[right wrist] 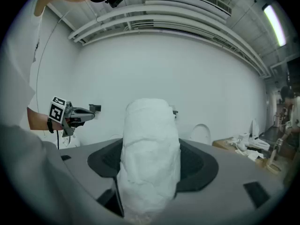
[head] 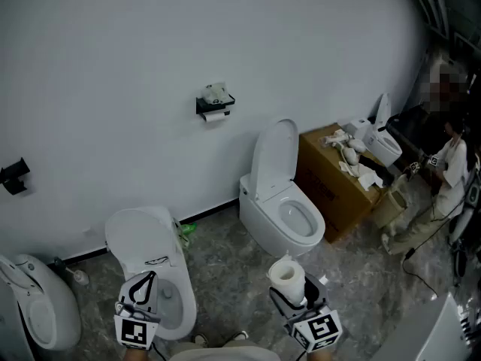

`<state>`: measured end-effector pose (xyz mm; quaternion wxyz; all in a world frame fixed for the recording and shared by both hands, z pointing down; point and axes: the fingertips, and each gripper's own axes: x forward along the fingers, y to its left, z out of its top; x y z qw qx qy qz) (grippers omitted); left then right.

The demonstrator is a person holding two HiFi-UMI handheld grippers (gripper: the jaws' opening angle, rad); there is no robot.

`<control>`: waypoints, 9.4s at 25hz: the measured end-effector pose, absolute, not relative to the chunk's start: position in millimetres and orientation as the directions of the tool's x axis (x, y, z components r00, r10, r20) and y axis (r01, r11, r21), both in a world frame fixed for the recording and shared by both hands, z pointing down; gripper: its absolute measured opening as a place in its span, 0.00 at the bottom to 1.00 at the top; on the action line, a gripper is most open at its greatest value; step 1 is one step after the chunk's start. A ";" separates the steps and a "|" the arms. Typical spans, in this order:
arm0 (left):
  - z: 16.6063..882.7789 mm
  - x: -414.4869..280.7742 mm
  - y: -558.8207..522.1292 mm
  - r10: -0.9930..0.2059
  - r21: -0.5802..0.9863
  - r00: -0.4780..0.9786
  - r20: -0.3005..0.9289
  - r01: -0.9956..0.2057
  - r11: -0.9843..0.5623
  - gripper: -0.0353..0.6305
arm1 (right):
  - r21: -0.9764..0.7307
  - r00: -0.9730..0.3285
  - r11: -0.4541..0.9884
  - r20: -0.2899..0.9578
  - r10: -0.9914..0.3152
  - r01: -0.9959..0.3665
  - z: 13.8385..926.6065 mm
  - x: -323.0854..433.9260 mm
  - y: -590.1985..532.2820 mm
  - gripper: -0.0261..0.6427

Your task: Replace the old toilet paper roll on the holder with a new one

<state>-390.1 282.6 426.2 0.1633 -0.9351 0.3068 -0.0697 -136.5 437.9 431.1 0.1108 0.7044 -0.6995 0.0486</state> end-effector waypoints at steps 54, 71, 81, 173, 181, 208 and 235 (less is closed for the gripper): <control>493.7 -198.2 177.6 -0.580 -0.468 0.780 0.235 -0.432 -0.771 0.56 | -0.022 -0.056 0.052 0.246 -0.968 -0.998 476.1 -6.3 362.3 0.52; 518.7 -94.7 -80.2 -0.504 -0.420 0.836 0.214 -0.388 -0.821 0.56 | 0.069 -0.062 0.089 0.331 -0.942 -0.994 449.3 31.8 55.5 0.52; 506.6 -66.3 -138.6 -0.543 -0.465 0.812 0.214 -0.405 -0.788 0.56 | 0.031 -0.104 0.119 0.309 -0.945 -0.992 455.9 71.1 -20.5 0.52; 505.9 201.9 -300.8 -0.733 -0.871 0.571 0.369 -0.063 -0.488 0.35 | -0.105 -0.409 0.396 0.182 -0.894 -0.912 474.3 269.6 -177.4 0.52; 501.3 228.9 -290.3 -0.698 -0.872 0.618 0.361 -0.042 -0.488 0.34 | -0.096 -0.353 0.340 0.183 -0.918 -0.935 471.3 289.0 -163.7 0.52; 475.8 168.0 -222.0 -0.702 -0.800 0.660 0.267 -0.255 -0.543 0.34 | -0.051 -0.347 0.344 0.210 -0.914 -0.938 471.3 270.4 -153.5 0.52; 491.6 -76.3 -218.8 -0.902 -0.468 0.351 0.250 -0.772 -0.430 0.33 | 0.560 -0.235 0.453 0.419 -0.877 -0.694 487.6 198.4 -250.1 0.52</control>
